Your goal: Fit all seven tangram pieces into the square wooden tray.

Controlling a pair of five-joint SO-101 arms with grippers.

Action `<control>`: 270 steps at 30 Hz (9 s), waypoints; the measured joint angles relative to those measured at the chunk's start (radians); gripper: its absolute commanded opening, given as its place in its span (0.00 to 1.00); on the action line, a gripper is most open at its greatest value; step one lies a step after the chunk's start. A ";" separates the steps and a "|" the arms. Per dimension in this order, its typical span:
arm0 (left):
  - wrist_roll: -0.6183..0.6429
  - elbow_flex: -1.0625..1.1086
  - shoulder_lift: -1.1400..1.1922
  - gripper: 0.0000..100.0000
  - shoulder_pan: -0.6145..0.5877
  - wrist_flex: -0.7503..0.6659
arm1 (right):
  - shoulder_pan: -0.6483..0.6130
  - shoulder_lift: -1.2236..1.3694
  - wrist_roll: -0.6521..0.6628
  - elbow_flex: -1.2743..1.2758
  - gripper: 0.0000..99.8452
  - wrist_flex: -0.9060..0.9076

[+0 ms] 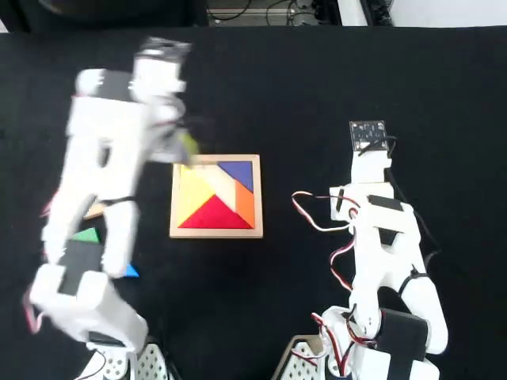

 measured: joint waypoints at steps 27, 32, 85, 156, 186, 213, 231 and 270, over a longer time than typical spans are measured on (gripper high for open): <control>0.244 1.235 -0.523 0.29 -0.615 -0.677 | -0.018 0.000 0.018 0.000 0.08 0.000; 0.265 1.257 -0.525 0.29 -0.609 -0.749 | -0.018 0.000 0.018 0.000 0.08 0.000; 0.189 1.002 -0.081 0.11 -0.546 -0.767 | -0.021 0.000 0.018 0.000 0.08 0.000; -0.752 0.238 0.135 0.34 -0.410 -0.414 | -0.046 0.000 0.063 0.000 0.08 0.000; -1.011 0.423 0.272 0.34 -0.348 -0.692 | -0.051 0.000 0.063 0.000 0.08 0.000; -1.135 0.434 0.199 0.34 -0.341 -0.664 | -0.049 0.000 0.063 0.000 0.08 0.000; -1.135 0.436 0.275 0.34 -0.376 -0.718 | -0.049 0.000 0.063 0.000 0.08 0.000; -1.025 0.394 0.252 0.03 -0.334 -0.433 | -0.049 0.000 0.063 0.000 0.08 0.000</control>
